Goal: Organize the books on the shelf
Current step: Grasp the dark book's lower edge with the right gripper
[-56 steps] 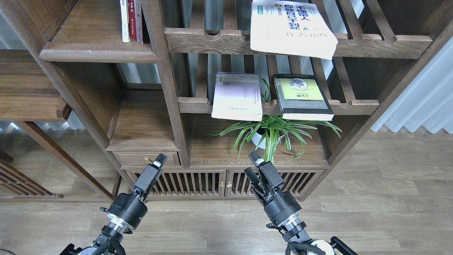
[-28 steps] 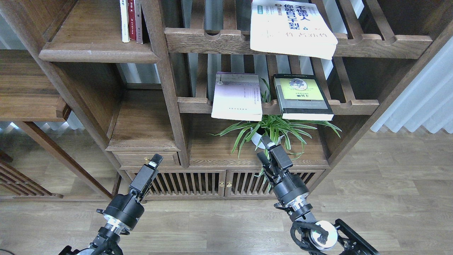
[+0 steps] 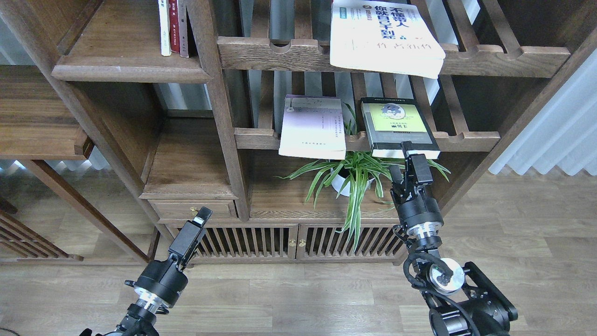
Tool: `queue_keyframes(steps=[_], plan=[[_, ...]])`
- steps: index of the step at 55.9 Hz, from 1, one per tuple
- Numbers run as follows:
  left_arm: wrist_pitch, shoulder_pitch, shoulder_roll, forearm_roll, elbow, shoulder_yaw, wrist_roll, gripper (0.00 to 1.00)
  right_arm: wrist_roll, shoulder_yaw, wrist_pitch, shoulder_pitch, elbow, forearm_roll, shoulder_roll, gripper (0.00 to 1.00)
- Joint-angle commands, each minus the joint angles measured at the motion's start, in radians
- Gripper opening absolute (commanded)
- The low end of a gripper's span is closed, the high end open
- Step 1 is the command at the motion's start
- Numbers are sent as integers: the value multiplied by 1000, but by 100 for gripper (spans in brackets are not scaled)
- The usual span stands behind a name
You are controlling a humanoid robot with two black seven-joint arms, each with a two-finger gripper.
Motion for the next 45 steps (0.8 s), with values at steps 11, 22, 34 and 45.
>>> queue_keyframes(steps=[11, 22, 34, 45], plan=[[0, 1, 0, 0, 0, -6, -1, 100, 5, 28, -115, 110, -69, 6, 0, 99], [0, 1, 0, 0, -3, -10, -3, 100, 6, 48, -187, 145, -101, 43, 0, 90], [0, 7, 0, 0, -5, -20, -3, 100, 8, 59, -237, 158, -104, 95, 0, 82], [0, 8, 0, 0, -5, -20, -3, 100, 6, 60, -230, 158, -103, 98, 0, 58]])
